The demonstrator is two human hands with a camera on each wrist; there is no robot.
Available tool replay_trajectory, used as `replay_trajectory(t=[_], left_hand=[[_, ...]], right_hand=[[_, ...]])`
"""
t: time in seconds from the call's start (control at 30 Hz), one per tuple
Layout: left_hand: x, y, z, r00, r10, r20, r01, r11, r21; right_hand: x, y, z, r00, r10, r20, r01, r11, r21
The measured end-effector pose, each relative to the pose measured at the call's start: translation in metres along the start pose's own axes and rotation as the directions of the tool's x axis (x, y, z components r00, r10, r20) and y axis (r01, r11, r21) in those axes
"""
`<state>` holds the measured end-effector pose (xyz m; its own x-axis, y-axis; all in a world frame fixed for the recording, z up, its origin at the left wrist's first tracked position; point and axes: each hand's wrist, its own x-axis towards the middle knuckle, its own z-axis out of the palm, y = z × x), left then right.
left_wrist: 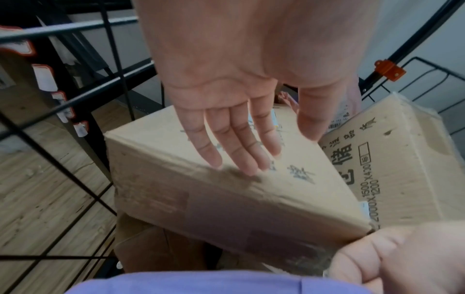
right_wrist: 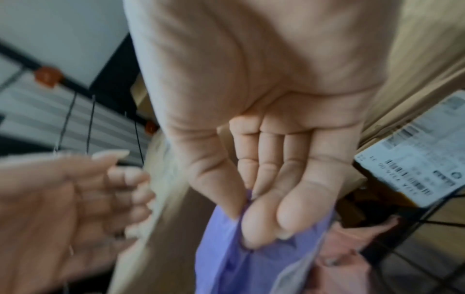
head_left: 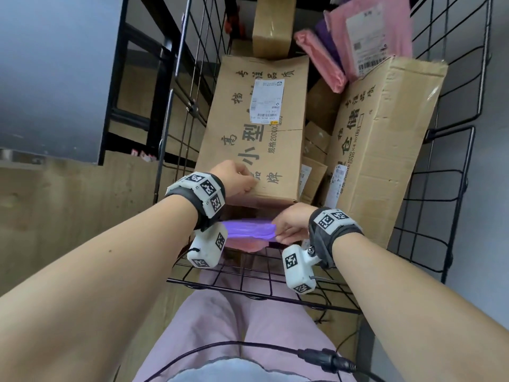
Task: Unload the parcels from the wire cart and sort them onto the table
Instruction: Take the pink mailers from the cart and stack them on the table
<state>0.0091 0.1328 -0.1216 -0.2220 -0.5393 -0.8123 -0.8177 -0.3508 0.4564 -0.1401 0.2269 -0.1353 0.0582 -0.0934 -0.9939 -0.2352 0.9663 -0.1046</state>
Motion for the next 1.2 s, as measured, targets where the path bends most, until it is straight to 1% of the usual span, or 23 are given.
replay_trajectory(t=[0.1,0.17,0.27,0.33,0.4,0.47,0.5,0.53,0.6,0.63,0.7,0.77,0.83,0.9,0.97,1.1,1.2], left_hand=[[-0.008,0.005,-0.011,0.999,0.036,-0.012,-0.037,0.995,-0.093],[-0.014,0.010,-0.018,0.996,0.085,-0.020,-0.086,0.994,-0.065],[-0.028,0.022,-0.029,0.986,0.158,0.047,-0.158,0.987,0.001],[-0.038,0.028,-0.033,0.975,0.180,0.128,-0.192,0.977,0.093],[-0.045,0.031,-0.033,0.965,0.203,0.169,-0.245,0.928,0.282],[-0.050,0.034,-0.033,0.960,0.242,0.143,-0.281,0.840,0.464],[-0.053,0.035,-0.033,0.959,0.258,0.119,-0.282,0.823,0.492],[-0.055,0.036,-0.033,0.959,0.266,0.095,-0.278,0.829,0.485],[-0.056,0.036,-0.036,0.961,0.274,0.041,-0.268,0.882,0.388],[-0.057,0.036,-0.039,0.964,0.264,0.010,-0.255,0.916,0.309],[-0.059,0.033,-0.044,0.970,0.242,-0.036,-0.234,0.959,0.158],[-0.062,0.033,-0.050,0.970,0.235,-0.062,-0.233,0.972,0.036],[-0.066,0.035,-0.055,0.968,0.235,-0.092,-0.241,0.968,-0.066],[-0.072,0.038,-0.060,0.966,0.232,-0.116,-0.249,0.954,-0.169],[-0.078,0.043,-0.066,0.964,0.233,-0.127,-0.258,0.935,-0.242],[-0.089,0.053,-0.079,0.956,0.248,-0.156,-0.284,0.916,-0.283],[-0.097,0.058,-0.089,0.943,0.271,-0.192,-0.322,0.889,-0.326]], right_hand=[[-0.019,-0.010,-0.006,0.997,-0.013,-0.070,0.025,0.984,0.175],[-0.035,-0.019,-0.012,0.993,-0.032,-0.115,0.060,0.965,0.257],[-0.061,-0.036,-0.022,0.979,-0.098,-0.178,0.154,0.928,0.339],[-0.078,-0.047,-0.027,0.965,-0.139,-0.222,0.219,0.894,0.391],[-0.093,-0.055,-0.028,0.953,-0.179,-0.246,0.274,0.857,0.437],[-0.104,-0.060,-0.027,0.939,-0.227,-0.258,0.328,0.819,0.471],[-0.108,-0.062,-0.026,0.926,-0.253,-0.281,0.364,0.794,0.487],[-0.111,-0.064,-0.026,0.905,-0.279,-0.320,0.411,0.763,0.499],[-0.111,-0.066,-0.027,0.855,-0.299,-0.425,0.497,0.709,0.501],[-0.111,-0.066,-0.029,0.837,-0.284,-0.468,0.511,0.710,0.485],[-0.109,-0.062,-0.031,0.811,-0.236,-0.535,0.488,0.777,0.398],[-0.109,-0.057,-0.030,0.802,-0.215,-0.557,0.442,0.841,0.313],[-0.111,-0.051,-0.027,0.818,-0.227,-0.528,0.421,0.862,0.282],[-0.117,-0.049,-0.021,0.847,-0.283,-0.451,0.428,0.865,0.261],[-0.125,-0.053,-0.014,0.857,-0.349,-0.378,0.450,0.865,0.221],[-0.136,-0.069,-0.006,0.827,-0.441,-0.348,0.507,0.853,0.123],[-0.145,-0.081,-0.002,0.823,-0.481,-0.301,0.513,0.857,0.034]])
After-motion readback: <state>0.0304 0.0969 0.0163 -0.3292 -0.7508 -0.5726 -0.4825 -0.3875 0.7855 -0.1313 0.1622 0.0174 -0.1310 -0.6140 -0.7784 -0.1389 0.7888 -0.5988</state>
